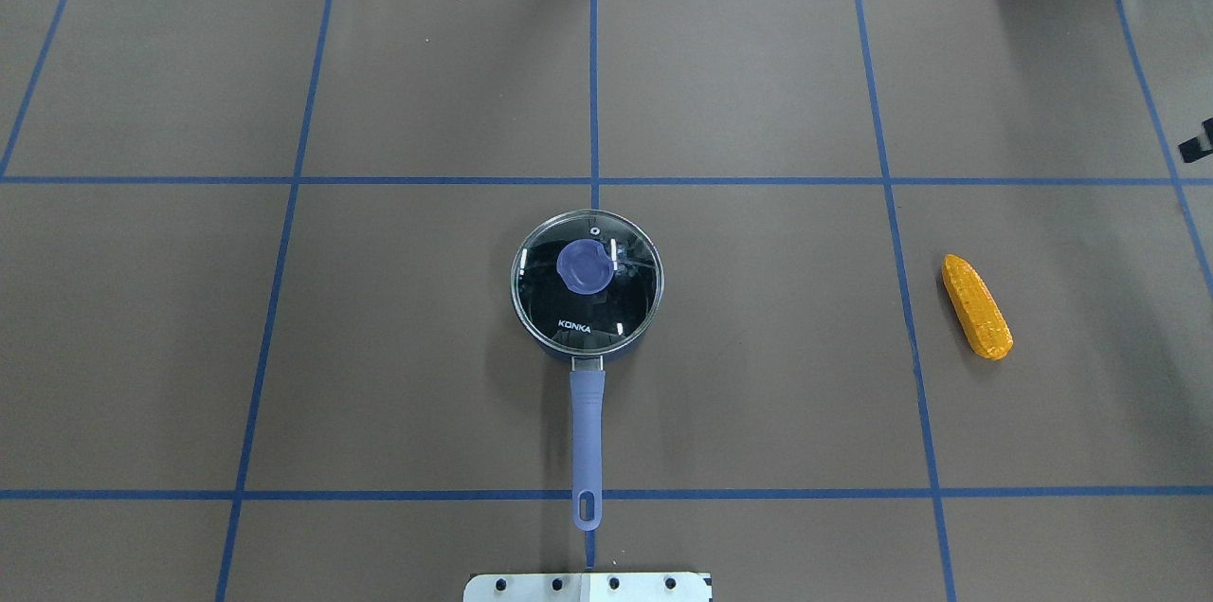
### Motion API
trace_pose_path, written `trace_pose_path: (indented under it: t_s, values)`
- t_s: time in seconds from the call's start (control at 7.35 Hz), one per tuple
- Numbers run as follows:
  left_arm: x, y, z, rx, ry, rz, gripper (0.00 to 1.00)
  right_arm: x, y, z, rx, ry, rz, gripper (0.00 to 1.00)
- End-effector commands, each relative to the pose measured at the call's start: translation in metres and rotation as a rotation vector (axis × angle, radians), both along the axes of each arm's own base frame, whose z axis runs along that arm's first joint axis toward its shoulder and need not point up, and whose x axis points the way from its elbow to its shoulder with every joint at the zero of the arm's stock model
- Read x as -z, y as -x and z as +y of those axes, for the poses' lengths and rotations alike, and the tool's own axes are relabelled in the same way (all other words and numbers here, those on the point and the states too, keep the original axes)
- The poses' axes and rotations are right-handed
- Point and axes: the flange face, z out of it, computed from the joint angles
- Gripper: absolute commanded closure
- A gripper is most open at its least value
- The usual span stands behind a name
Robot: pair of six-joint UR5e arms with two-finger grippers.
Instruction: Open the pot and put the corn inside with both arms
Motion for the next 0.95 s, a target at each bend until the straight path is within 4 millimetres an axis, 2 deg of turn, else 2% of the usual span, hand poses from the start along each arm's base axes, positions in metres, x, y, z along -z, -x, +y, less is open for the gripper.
trace_pose_path:
  t_s: [0.0,0.14,0.27,0.54,0.68,0.82]
  values:
    - [0.063,-0.115,0.043,-0.016,0.073,0.029,0.03,0.019,0.101,0.029,-0.029,-0.001,0.020,0.00]
    - [0.088,-0.155,0.057,0.026,0.089,0.029,0.03,0.025,0.128,0.048,0.010,-0.036,0.040,0.00]
    - [0.098,-0.191,0.075,-0.004,0.089,0.027,0.03,0.033,0.136,0.062,0.040,-0.048,0.028,0.00]
    - [0.118,-0.224,0.082,0.013,0.104,0.032,0.03,0.036,0.147,0.099,0.099,-0.060,0.031,0.00]
    - [0.125,-0.242,0.083,0.015,0.111,0.028,0.03,0.031,0.156,0.110,0.126,-0.060,0.041,0.00]
    - [0.133,-0.264,0.095,0.020,0.113,0.027,0.03,0.022,0.163,0.116,0.115,-0.093,0.092,0.00]
